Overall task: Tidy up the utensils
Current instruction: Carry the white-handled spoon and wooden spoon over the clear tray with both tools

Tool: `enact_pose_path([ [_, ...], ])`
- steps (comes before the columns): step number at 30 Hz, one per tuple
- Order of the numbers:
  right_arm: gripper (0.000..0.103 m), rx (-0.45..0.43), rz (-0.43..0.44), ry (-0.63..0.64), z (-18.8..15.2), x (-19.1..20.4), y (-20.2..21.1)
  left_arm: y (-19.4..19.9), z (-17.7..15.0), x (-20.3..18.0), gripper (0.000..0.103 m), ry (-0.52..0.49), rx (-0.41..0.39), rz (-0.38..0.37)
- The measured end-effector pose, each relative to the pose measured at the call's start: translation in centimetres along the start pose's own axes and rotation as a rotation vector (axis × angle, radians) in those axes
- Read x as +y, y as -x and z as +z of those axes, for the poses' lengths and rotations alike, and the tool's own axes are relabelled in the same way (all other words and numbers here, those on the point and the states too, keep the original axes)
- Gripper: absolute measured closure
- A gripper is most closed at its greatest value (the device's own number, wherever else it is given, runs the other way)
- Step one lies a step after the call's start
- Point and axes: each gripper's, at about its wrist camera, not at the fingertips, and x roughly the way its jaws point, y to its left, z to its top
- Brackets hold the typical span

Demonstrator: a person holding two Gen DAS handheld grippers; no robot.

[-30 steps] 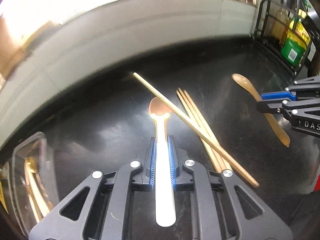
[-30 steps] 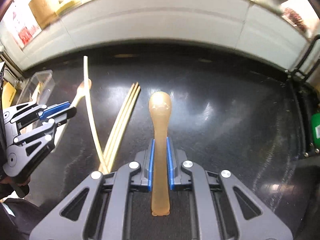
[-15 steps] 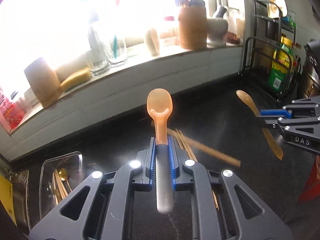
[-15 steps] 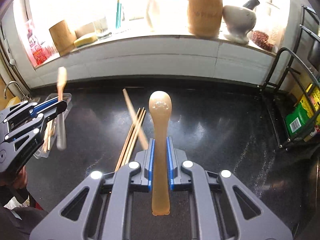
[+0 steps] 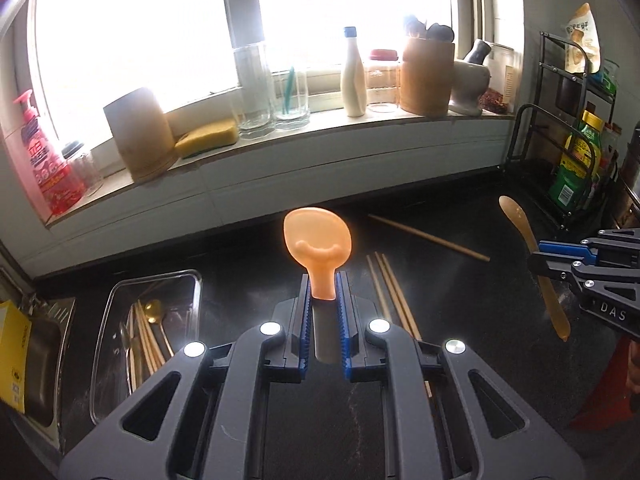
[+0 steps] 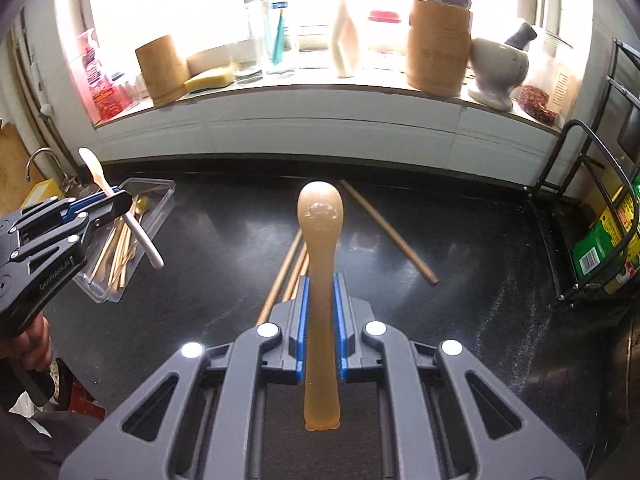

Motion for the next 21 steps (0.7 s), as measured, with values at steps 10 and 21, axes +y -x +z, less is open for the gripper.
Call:
enact_pose_path([
  [10,0.091,0.017,0.052,0.071,1.0,6.2,-0.9,1.2,-2.1,4.5,0.092,0.062,0.051,0.055],
  [21,0.091,0.033,0.137,0.168,2.8,15.9,-3.4,2.5,-5.3,12.7,0.092,0.146,0.099,0.139],
])
